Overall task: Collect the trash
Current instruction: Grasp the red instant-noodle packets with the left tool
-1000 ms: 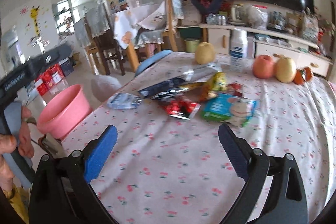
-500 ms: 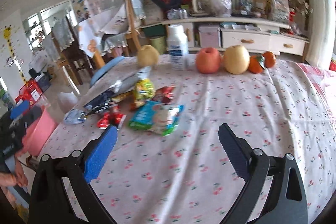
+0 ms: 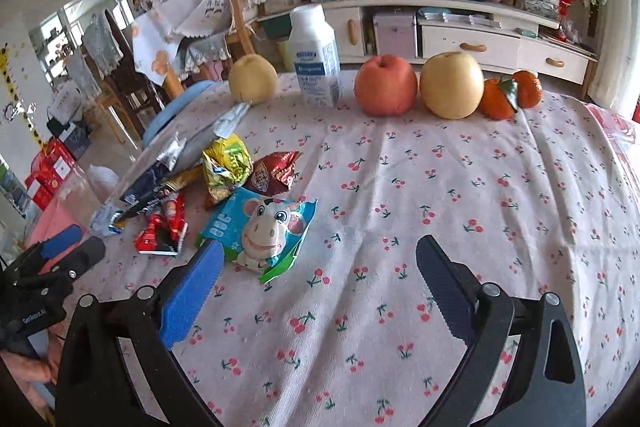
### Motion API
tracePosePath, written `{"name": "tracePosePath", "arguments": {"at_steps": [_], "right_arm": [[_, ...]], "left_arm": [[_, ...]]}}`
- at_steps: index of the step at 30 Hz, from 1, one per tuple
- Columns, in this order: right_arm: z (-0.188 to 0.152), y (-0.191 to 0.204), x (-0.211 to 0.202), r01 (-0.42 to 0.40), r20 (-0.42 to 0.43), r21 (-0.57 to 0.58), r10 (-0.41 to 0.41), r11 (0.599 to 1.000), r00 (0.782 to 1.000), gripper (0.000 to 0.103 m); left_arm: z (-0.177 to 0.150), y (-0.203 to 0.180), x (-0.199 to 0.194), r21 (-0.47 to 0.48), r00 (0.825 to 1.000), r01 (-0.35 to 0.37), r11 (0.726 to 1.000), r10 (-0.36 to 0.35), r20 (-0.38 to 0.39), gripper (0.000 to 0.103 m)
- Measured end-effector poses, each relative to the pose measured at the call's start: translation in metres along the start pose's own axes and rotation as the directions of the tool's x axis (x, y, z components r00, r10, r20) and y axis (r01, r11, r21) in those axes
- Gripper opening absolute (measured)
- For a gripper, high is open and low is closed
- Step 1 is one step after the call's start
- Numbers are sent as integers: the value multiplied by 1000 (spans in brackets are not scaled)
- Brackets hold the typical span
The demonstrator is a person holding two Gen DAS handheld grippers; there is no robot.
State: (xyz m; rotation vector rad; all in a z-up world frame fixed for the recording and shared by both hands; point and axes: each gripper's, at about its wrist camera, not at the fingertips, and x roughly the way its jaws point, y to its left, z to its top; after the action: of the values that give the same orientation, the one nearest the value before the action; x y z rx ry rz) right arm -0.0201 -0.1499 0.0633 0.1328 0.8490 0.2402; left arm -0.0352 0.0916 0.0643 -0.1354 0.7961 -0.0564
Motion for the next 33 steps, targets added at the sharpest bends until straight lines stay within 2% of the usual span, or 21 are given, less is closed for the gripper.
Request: {"name": "tracePosePath", "arguments": {"at_steps": [2, 8, 14, 17, 19, 24, 27, 31, 33], "right_arm": [[1, 1, 6, 0, -10, -6, 0, 1000, 1000, 96], [3, 2, 15, 67, -19, -81, -69, 994, 997, 96], [7, -5, 31, 19, -64, -86, -24, 996, 998, 96], [9, -7, 37, -21, -79, -74, 15, 997, 997, 96], [12, -8, 42, -56, -81, -56, 52, 997, 995, 96], [18, -7, 50, -112, -83, -26, 109, 993, 991, 96], [19, -5, 54, -152, -84, -14, 150, 988, 985, 96], [16, 6, 59, -186, -104, -56, 179, 981, 978, 96], [13, 12, 62, -229, -133, -70, 219, 971, 967, 96]], "left_arm": [[1, -5, 10, -36, 1000, -3, 999, 3, -11, 92], [7, -17, 48, -94, 992, -116, 989, 111, -55, 92], [20, -15, 66, -127, 984, -171, 977, 162, -76, 92], [27, -15, 75, -119, 977, -200, 972, 190, -92, 85], [29, -13, 82, -117, 973, -219, 969, 207, -106, 76], [28, -11, 90, -111, 966, -242, 964, 229, -116, 72], [28, -12, 90, -98, 967, -239, 966, 228, -111, 67], [24, -14, 90, -84, 972, -209, 974, 198, -122, 52], [20, -14, 88, -81, 976, -191, 978, 180, -123, 51]]}}
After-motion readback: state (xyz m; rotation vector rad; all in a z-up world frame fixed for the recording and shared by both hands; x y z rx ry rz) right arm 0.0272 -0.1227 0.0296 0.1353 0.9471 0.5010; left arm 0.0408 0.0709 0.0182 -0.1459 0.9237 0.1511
